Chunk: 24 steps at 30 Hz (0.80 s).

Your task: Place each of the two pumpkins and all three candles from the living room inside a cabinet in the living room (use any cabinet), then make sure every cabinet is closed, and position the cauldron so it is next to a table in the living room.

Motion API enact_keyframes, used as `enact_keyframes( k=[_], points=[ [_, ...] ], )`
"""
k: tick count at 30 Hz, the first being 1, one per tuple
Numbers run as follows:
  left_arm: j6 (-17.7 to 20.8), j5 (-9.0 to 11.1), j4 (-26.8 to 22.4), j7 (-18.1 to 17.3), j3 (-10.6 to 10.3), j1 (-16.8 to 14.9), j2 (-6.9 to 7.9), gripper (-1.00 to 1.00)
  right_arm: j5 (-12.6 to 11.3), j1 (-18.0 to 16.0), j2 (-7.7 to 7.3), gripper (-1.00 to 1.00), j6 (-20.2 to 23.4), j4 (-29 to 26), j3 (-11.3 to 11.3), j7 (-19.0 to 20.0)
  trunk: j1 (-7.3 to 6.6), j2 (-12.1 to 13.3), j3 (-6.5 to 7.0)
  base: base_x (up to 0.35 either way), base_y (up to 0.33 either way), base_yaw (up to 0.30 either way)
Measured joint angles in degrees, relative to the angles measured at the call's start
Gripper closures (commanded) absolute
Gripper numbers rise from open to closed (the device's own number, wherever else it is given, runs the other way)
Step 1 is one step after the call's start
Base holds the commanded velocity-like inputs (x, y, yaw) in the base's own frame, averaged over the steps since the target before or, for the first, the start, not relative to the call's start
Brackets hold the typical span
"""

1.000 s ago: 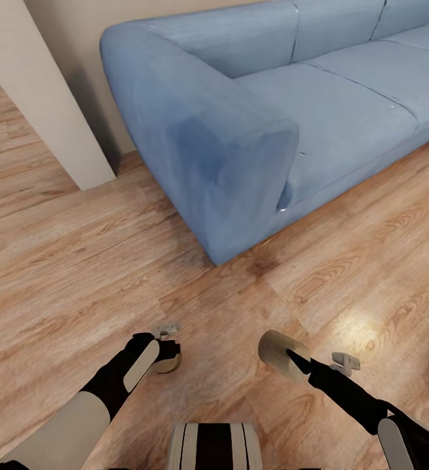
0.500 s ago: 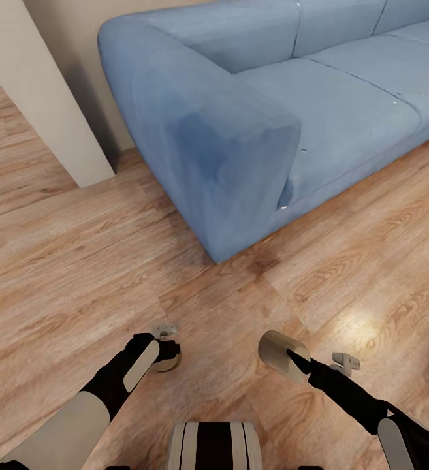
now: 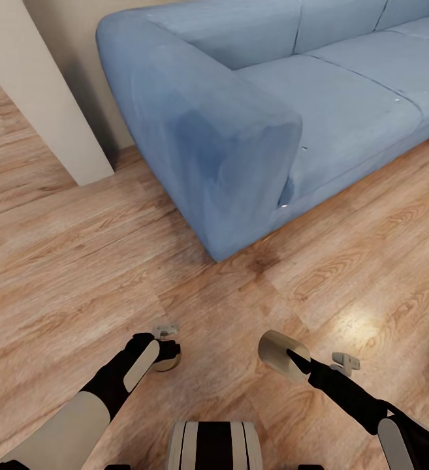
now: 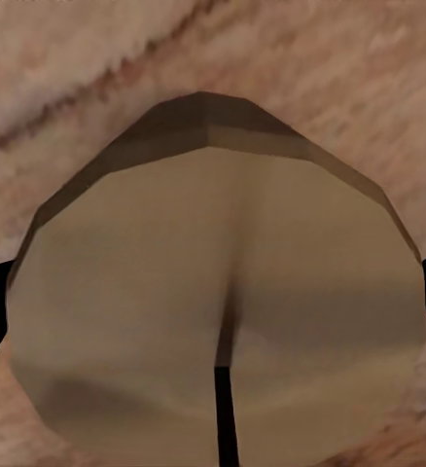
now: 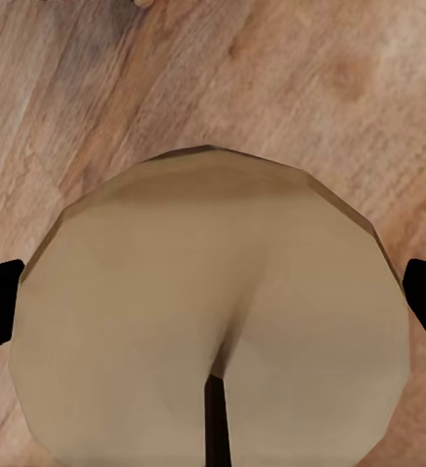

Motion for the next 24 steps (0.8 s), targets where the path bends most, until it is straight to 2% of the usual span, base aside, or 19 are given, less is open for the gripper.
enact_keyframes(
  k=[1,18,24],
  points=[
    [0.0,0.0,0.0,0.0,0.0,0.0,0.01,1.0,0.0,0.0,0.0,1.0,0.0,0.0,0.0,0.0,0.0,0.0,0.0,0.0,0.0,0.0],
    [0.0,0.1,0.0,0.0,0.2,0.0,-0.05,1.0,0.1,0.0,-0.08,1.0,0.1,0.1,0.0,0.0,0.0,0.0,0.0,0.0,0.0,0.0],
    [0.1,0.1,0.0,0.0,0.2,0.0,-0.05,1.0,0.0,0.0,-0.09,1.0,0.1,0.1,0.0,0.0,-0.16,0.1,1.32,0.0,0.0,0.0]
  ],
)
